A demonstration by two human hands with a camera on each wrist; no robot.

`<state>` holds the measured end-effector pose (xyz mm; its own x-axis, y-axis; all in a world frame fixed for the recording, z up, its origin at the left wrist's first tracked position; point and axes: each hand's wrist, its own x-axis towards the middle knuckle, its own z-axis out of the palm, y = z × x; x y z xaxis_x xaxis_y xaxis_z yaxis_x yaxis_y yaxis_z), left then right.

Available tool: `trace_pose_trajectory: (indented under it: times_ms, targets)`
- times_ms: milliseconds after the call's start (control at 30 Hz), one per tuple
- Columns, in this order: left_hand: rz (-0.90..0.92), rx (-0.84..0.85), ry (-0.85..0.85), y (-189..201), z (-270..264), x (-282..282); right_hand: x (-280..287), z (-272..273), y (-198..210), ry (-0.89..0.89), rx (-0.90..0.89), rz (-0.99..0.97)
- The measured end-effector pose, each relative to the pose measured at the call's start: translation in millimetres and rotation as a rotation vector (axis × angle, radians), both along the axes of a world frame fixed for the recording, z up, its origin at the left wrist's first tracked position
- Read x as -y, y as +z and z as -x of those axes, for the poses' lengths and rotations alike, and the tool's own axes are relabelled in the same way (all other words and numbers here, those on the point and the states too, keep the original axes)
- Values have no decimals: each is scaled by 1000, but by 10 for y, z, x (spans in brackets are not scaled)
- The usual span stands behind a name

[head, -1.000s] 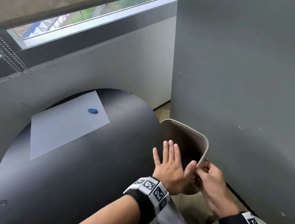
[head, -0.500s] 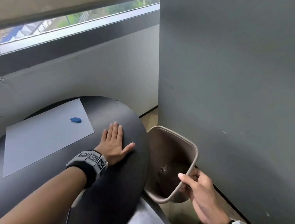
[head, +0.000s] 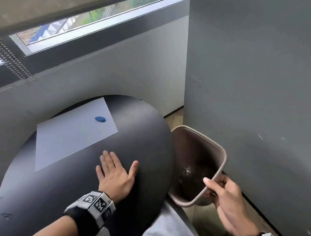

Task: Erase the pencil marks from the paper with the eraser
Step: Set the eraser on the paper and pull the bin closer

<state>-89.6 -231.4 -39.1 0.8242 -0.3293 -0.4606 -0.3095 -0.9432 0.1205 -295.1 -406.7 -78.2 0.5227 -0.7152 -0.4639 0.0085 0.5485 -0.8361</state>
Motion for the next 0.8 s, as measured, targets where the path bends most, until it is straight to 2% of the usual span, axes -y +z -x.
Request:
trace_pose_trajectory:
  times_ms: [67,100,233,267,300,333,433,500,567,667,800]
  targets:
    - [10,26,33,-58,127,192,-18,-6,7,7,7,5]
    - [28,21,-24,-129,259,363,-22,-12,-4,4,8,3]
    - [184,28,-417,-160,934,1034,-25,-48,-5,-32,2,-37]
    - [209,-34,-508,-116,1030,1118,-19,-52,6,-37,10,-53]
    - [236,-139,-528,-59,1043,1152,-16,-53,16,-39,22,-64]
    - [240,-213,-491,20,959,1143,-12,-48,20,-44,37,-72]
    - [260,-44,-275,107,373,948,-14,-30,17,-54,44,-56]
    - [187,36,-98,105,7,759,-9,-24,0,-52,34,-50]
    - [81,54,-64,47,-88,659,10,-34,-15,-52,30,-55]
    - [2,60,-238,-99,214,795,21,-93,-10,-61,30,-77]
    - [126,-192,-561,11,682,1158,95,-183,-2,-72,3,-127]
